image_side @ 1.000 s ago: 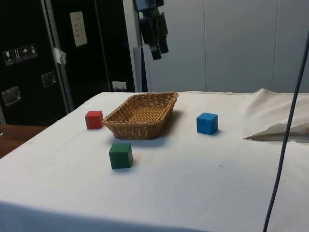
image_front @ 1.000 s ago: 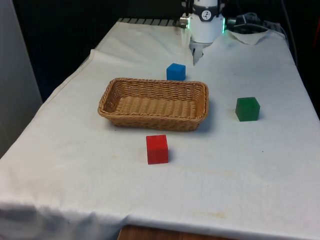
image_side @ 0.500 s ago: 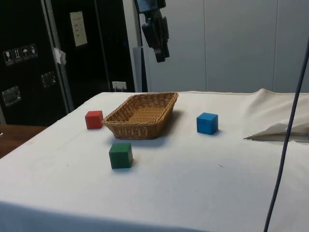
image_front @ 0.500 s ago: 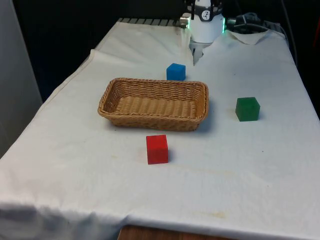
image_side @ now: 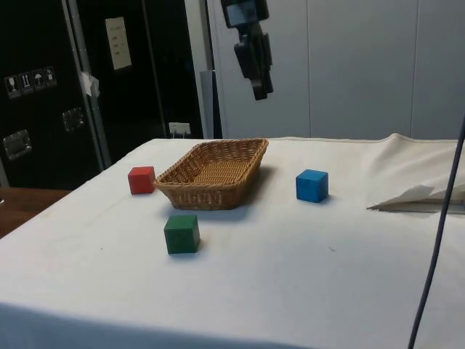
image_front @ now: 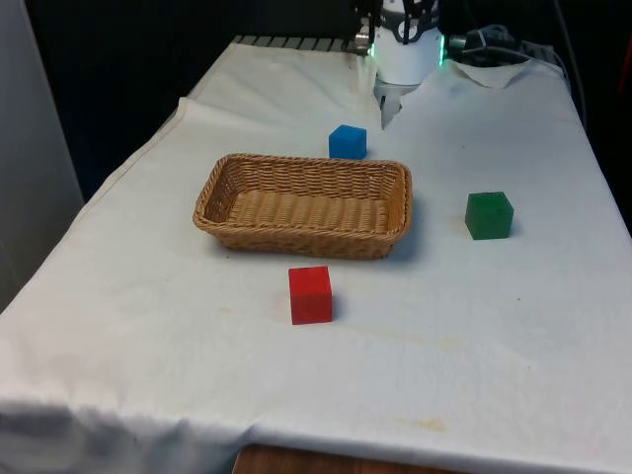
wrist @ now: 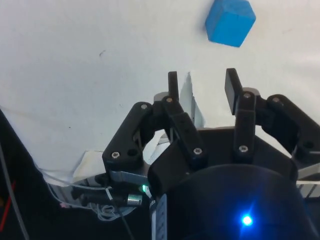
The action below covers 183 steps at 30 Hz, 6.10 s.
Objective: Pick up exactly two blocks and place them into the basket.
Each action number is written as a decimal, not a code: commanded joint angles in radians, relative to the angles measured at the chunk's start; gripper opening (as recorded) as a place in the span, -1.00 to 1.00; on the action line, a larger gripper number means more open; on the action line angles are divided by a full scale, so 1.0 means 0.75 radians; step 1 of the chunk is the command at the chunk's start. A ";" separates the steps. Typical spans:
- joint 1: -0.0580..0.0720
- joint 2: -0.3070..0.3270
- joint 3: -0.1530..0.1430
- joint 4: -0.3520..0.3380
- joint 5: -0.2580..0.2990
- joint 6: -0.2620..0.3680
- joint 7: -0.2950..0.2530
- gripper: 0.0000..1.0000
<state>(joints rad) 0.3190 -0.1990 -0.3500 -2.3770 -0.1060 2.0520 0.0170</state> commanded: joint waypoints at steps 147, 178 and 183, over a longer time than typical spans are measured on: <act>-0.012 0.332 -0.187 -0.632 0.312 1.228 -0.143 1.00; -0.023 0.392 -0.169 -0.611 0.316 1.239 -0.115 -0.98; -0.019 0.393 -0.183 -0.603 0.297 1.229 -0.108 -0.96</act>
<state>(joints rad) 0.3110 0.1160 -0.5010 -2.8210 0.0960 2.9710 -0.0520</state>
